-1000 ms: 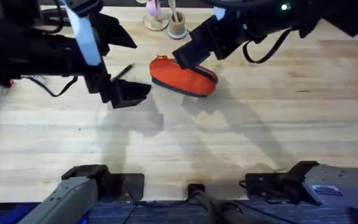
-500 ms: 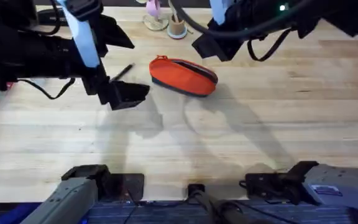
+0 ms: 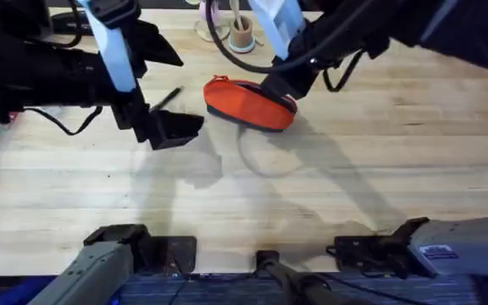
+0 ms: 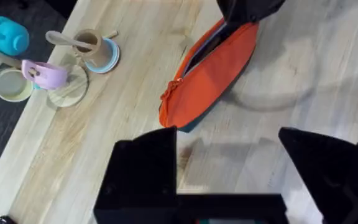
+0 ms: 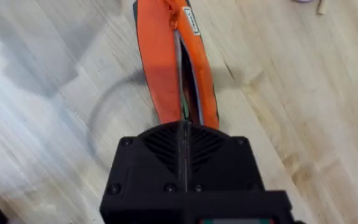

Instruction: Unzip the bag, pick up the pens from the table one at a time and place them inside, then zip the bag closed.

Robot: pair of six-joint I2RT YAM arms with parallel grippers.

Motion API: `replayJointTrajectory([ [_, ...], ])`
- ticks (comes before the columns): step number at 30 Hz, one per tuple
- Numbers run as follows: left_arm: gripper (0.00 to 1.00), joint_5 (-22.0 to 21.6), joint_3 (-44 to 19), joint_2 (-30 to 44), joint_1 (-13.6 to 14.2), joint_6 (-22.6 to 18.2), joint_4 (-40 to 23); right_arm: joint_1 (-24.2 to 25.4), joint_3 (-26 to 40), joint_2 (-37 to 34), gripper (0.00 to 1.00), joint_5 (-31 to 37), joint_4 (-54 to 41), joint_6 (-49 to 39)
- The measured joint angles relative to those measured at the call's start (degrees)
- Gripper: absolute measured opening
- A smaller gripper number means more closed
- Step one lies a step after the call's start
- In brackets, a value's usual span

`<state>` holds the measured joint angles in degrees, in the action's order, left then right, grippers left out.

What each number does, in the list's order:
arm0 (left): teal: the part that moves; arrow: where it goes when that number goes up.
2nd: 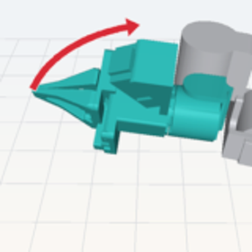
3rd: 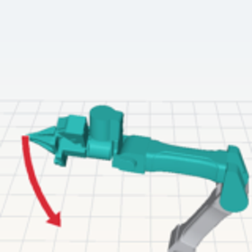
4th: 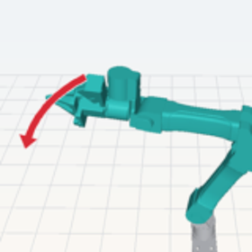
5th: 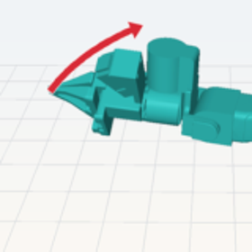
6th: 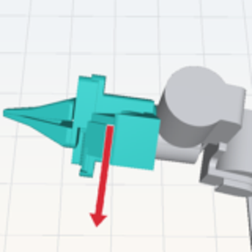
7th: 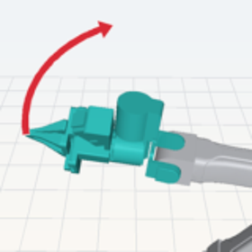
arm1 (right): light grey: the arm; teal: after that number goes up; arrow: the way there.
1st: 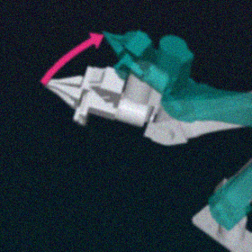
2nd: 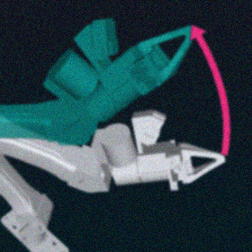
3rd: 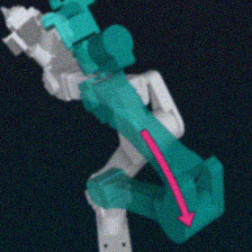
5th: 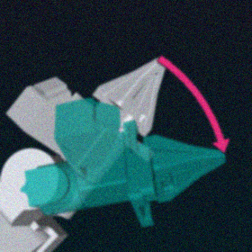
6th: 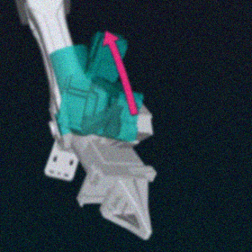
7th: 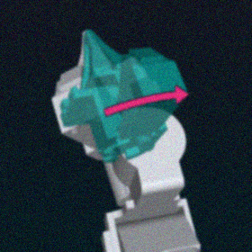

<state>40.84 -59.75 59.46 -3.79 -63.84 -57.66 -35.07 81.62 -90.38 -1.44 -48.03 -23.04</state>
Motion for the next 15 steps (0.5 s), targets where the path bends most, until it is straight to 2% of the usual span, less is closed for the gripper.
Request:
replayJointTrajectory([
  [15, 0.994, 0.0, 0.0, 0.0, 0.0, 0.0, 0.0, 0.0, 0.0, -8.2, 0.030, 0.1, 3.5, -0.3],
])
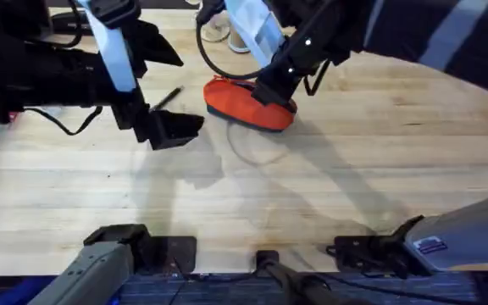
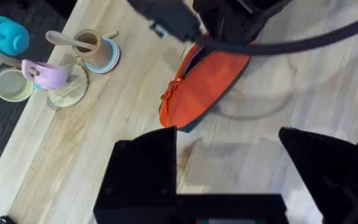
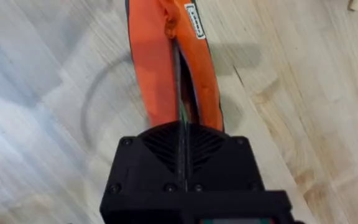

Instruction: Unzip the bag, pick up the pens from the table one at a time and place them inside, then zip the bag closed.

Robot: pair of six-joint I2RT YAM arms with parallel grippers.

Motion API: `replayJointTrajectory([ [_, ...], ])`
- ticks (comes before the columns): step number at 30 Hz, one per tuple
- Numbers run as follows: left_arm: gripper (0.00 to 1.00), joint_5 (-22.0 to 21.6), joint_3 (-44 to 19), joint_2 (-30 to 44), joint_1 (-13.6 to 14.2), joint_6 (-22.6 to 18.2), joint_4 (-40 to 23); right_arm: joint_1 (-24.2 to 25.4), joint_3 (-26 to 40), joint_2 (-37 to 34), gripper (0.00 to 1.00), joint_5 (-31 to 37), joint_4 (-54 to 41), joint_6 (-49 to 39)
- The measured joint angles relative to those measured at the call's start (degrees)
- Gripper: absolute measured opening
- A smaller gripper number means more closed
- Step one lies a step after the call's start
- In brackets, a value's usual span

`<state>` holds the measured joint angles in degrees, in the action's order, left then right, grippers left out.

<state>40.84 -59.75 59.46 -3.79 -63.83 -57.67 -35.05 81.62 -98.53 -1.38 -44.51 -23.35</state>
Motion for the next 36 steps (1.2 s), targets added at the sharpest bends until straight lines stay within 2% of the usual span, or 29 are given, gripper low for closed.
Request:
replayJointTrajectory([
  [15, 0.993, 0.0, 0.0, 0.0, 0.0, 0.0, 0.0, 0.2, 0.0, -7.3, 0.030, 0.1, 2.1, -0.7],
  [25, 0.994, 0.0, 0.0, 0.0, 0.0, 0.0, 0.0, 0.2, 0.1, -7.6, 0.032, 0.1, 2.3, -0.7],
  [28, 0.994, 0.0, 0.0, 0.0, 0.0, 0.0, 0.0, 0.2, 0.1, -7.6, 0.106, 0.1, 2.3, -0.7],
  [29, 0.993, 0.0, 0.0, 0.0, 0.0, 0.0, 0.0, 0.2, 0.1, -7.6, 0.147, 0.1, 2.3, -0.7],
  [30, 0.993, 0.0, 0.0, 0.0, 0.0, 0.0, 0.0, 0.2, 0.1, -7.6, 0.247, 0.1, 2.3, -0.7],
  [35, 0.993, 0.0, 0.0, 0.0, 0.0, 0.0, 0.0, 0.3, 0.1, -7.6, 0.941, 0.6, 2.2, -1.1],
  [36, 0.993, 0.0, 0.0, 0.0, 0.0, 0.0, 0.0, 0.3, 0.1, -7.6, 0.981, 0.6, 2.1, -1.3],
])
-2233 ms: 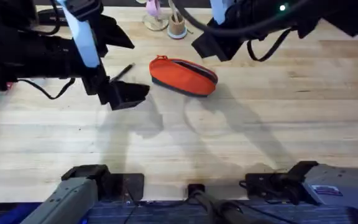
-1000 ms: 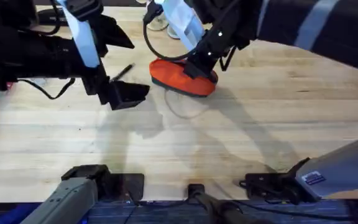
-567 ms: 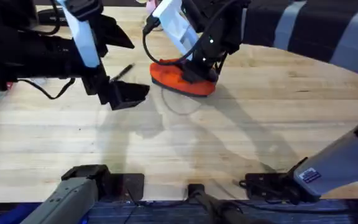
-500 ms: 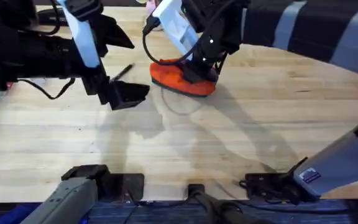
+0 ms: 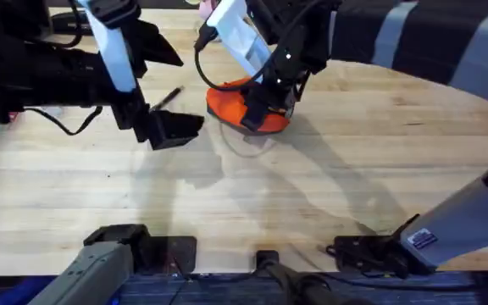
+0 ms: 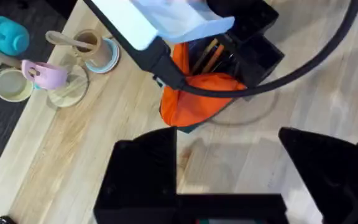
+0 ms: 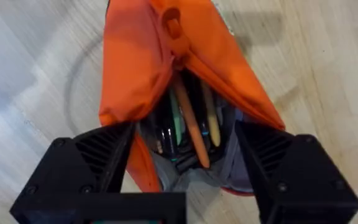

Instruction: Unzip the bag, pick up the pens from the table one at a time and place them inside, then zip the bag closed.

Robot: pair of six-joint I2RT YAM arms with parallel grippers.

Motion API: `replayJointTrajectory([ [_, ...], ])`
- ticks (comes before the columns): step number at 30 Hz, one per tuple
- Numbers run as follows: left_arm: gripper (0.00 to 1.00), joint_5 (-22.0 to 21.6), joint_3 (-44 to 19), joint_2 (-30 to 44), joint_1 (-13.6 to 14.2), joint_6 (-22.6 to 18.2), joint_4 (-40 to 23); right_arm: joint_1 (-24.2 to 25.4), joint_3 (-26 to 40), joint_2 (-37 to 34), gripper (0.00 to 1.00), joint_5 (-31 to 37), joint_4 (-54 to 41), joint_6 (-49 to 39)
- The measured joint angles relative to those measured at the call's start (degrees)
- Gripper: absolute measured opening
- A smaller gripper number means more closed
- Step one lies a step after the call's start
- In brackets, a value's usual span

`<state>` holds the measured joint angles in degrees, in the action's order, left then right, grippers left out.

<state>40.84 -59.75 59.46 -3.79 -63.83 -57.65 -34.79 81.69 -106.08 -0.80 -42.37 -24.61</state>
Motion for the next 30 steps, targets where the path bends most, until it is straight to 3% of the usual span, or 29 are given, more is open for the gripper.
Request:
replayJointTrajectory([
  [30, 0.993, 0.0, 0.0, 0.0, 0.0, 0.0, 0.0, 0.0, 0.0, 1.6, 0.997, -0.1, -2.7, 0.7],
])
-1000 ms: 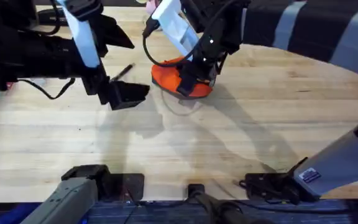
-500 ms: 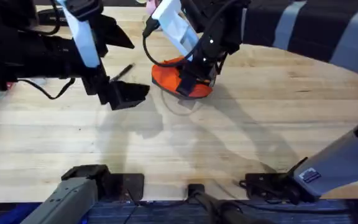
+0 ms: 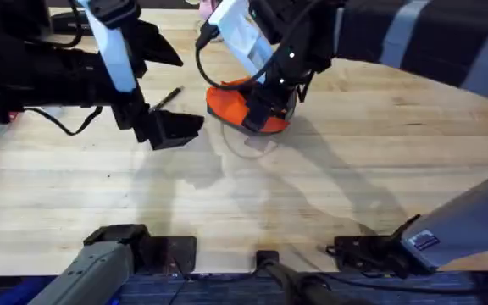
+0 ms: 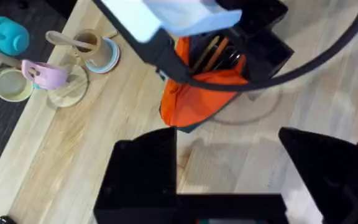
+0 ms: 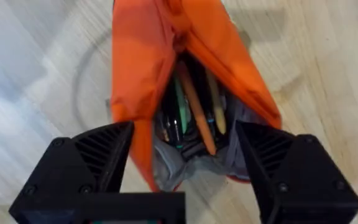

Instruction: Unzip the bag, pick up the pens from the table one at a time and place them inside, then zip the bag closed.

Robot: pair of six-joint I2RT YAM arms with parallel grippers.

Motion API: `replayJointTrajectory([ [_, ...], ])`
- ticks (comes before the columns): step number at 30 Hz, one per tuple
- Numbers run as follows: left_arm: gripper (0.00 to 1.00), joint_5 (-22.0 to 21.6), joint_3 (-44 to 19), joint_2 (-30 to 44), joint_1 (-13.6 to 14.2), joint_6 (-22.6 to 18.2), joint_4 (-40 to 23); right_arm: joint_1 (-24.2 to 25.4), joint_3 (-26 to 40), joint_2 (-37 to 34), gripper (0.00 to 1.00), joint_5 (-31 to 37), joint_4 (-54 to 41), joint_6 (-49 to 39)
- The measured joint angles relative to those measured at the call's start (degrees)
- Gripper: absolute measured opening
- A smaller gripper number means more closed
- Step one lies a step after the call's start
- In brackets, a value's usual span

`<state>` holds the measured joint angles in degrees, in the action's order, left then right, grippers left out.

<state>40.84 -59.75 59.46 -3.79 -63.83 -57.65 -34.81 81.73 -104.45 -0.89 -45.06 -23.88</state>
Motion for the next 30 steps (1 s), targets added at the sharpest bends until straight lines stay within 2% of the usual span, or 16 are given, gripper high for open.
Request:
replayJointTrajectory([
  [8, 0.993, -0.3, 0.0, 0.0, 0.0, 0.0, 0.0, 0.0, 0.0, 6.4, 0.997, -0.2, -0.7, 2.7],
  [12, 0.994, -2.5, 0.0, 0.0, 0.0, 0.8, 0.0, 0.0, 0.0, 10.8, 0.997, -0.2, -0.8, 3.1],
  [22, 0.993, -13.2, 0.0, 0.0, 0.0, 8.1, 0.7, 0.0, 0.0, 20.9, 0.997, -0.3, -0.9, 8.2],
  [30, 0.992, -22.9, 0.0, 0.2, 0.0, 15.6, 7.8, 0.0, 0.0, 23.0, 0.997, -0.4, -2.2, 10.9],
])
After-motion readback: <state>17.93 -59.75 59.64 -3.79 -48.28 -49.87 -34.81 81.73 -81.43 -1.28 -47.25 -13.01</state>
